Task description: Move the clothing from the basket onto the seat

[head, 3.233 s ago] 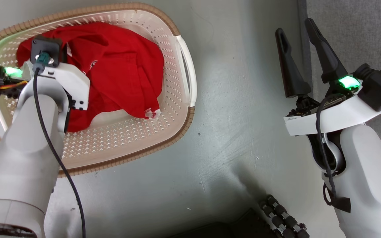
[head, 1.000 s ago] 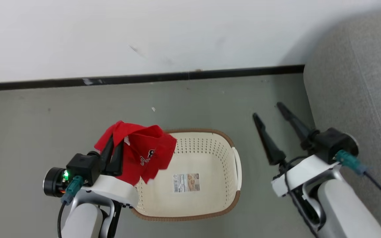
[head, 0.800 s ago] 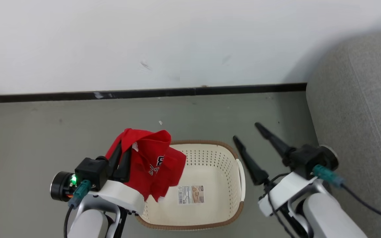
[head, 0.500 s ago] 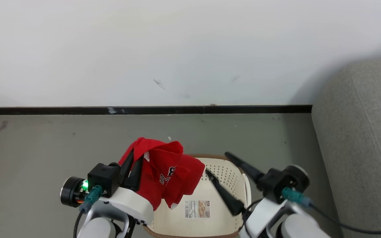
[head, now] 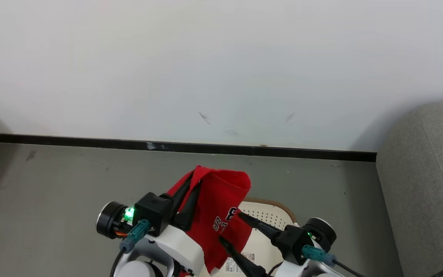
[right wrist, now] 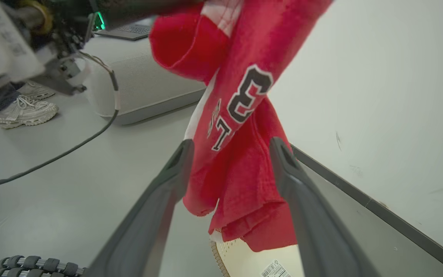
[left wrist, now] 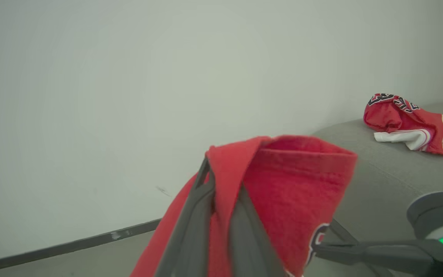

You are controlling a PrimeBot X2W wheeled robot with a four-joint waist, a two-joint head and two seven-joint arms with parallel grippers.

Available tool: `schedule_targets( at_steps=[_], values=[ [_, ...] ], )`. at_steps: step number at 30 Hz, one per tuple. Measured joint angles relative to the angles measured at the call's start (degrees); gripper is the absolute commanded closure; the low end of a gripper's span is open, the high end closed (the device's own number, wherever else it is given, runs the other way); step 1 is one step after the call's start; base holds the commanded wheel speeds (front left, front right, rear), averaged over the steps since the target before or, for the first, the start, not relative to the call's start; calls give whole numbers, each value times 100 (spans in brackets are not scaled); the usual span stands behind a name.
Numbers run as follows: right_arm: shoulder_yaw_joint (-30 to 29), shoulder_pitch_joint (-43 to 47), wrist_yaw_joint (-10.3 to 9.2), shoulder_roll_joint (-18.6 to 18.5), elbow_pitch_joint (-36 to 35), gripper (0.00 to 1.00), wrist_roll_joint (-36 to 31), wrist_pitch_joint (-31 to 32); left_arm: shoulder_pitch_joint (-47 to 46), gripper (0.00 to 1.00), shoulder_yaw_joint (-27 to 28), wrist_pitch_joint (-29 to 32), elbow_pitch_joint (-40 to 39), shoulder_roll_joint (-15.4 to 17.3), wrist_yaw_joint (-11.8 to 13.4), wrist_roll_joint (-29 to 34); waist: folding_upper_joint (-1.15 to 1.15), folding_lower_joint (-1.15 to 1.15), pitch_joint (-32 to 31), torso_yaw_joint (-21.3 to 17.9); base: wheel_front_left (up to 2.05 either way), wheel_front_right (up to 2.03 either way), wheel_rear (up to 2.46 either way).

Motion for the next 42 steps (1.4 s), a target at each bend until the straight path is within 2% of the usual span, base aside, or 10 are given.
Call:
schedule_targets(
  at_steps=[5,10,11,12,13,22,33,38,41,42],
  values=[
    [-122,-49,0,15,101,0,26,0,49,91,-238,193,-290,0,-53,-2,0,0,-110,125,0,0,0],
    [-209,-98,0,32,153,0,105,0,101,95,-453,377,-602,3,-102,-44,0,0,-190,248,0,0,0],
    [-216,-98,0,34,166,9,105,0,119,96,-491,417,-666,4,-102,-78,0,0,-203,271,0,0,0],
    [-223,-97,0,35,170,10,107,0,140,96,-528,446,-713,3,-102,-82,0,0,-214,294,0,0,0],
    [-240,-94,0,37,170,0,121,0,157,96,-558,485,-743,4,-102,-82,0,0,-224,316,0,0,0],
    [-385,-47,0,53,169,0,158,0,294,92,-589,730,-1001,13,-10,-122,0,0,-237,484,0,0,0],
    [-508,-47,0,57,170,0,156,0,405,85,-560,878,-1230,15,136,-122,0,0,-186,423,0,0,0],
    [-550,-47,0,58,169,0,155,0,418,76,-533,898,-1292,16,191,-122,0,0,-176,372,0,0,0],
    [-565,-46,0,59,162,0,153,0,506,56,-485,926,-1302,33,247,-122,0,0,-176,338,0,0,0],
    [-571,-43,0,59,155,0,153,0,541,45,-461,927,-1301,51,268,-122,0,0,-175,326,0,0,0]
  ],
)
